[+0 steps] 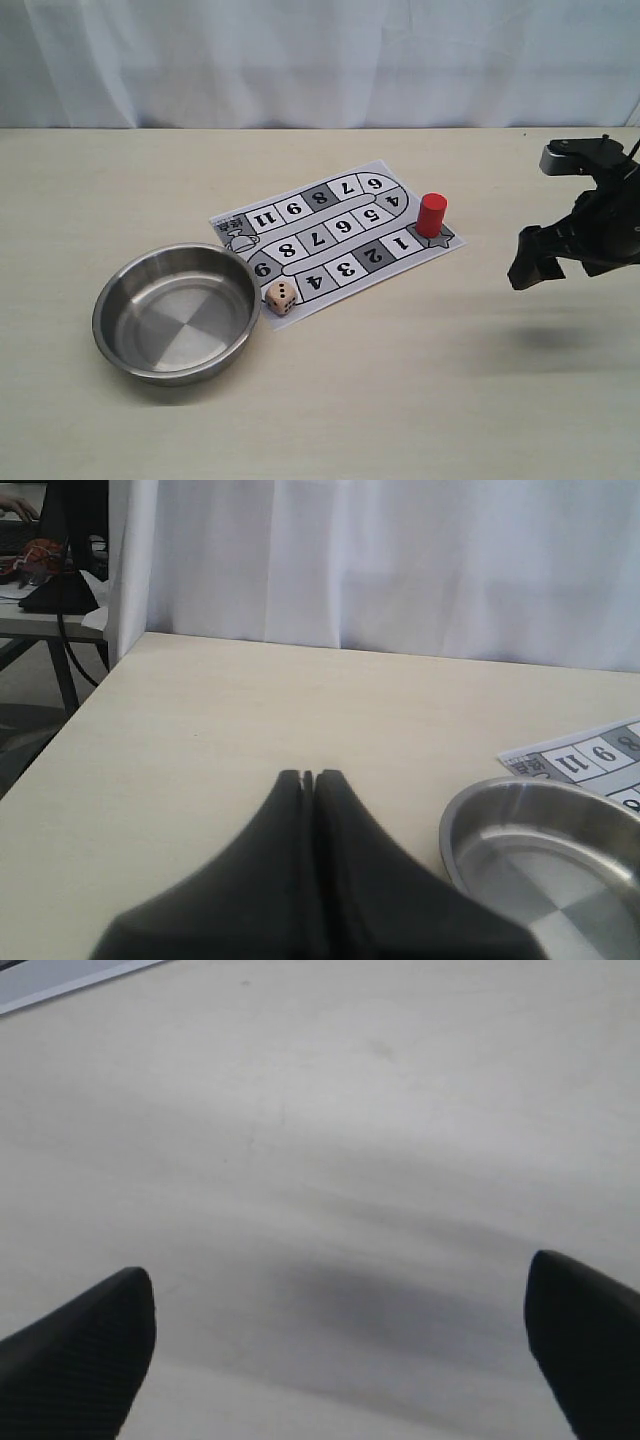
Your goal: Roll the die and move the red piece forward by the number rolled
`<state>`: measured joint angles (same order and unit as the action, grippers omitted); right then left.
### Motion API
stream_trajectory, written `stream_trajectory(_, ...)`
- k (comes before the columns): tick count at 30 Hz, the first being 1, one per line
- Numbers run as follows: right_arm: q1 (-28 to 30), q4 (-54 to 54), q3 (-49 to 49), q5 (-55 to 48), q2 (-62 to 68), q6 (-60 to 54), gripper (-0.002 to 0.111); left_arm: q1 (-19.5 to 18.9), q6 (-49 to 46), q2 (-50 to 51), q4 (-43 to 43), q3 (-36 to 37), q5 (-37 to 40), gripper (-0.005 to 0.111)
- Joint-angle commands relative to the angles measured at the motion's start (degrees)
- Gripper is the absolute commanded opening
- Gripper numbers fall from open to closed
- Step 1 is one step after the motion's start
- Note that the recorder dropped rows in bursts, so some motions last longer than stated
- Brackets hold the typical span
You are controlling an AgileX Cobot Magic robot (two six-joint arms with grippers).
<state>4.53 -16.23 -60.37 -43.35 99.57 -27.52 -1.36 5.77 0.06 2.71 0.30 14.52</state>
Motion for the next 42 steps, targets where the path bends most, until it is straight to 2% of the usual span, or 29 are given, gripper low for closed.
stream_trajectory(1, -0.1, 0.5, 0.1, 0.6, -0.5, -0.2, 0.084, 0.0, 0.0, -0.1, 0.1, -0.3, -0.6, 0.0)
stream_trajectory(4, -1.7, 0.5, 0.1, 0.6, -0.5, -1.5, 0.063, 0.0, 0.0, -0.1, 0.1, -0.3, -0.6, 0.0)
stream_trajectory(15, -14.6, 0.7, -0.1, 2.2, -0.5, -6.0, 0.004, 0.0, 0.0, -0.1, 0.0, -0.3, -0.6, 0.0)
stream_trajectory(32, -34.7, -2.4, -0.5, 18.7, 8.8, -6.4, 0.004, 0.0, 0.0, -0.1, 0.1, -0.3, -0.6, 0.0)
stream_trajectory(42, -37.2, -4.3, -6.0, 20.5, 15.7, -3.3, 0.004, 0.0, 0.0, -0.1, 0.1, -0.3, -0.6, 0.0)
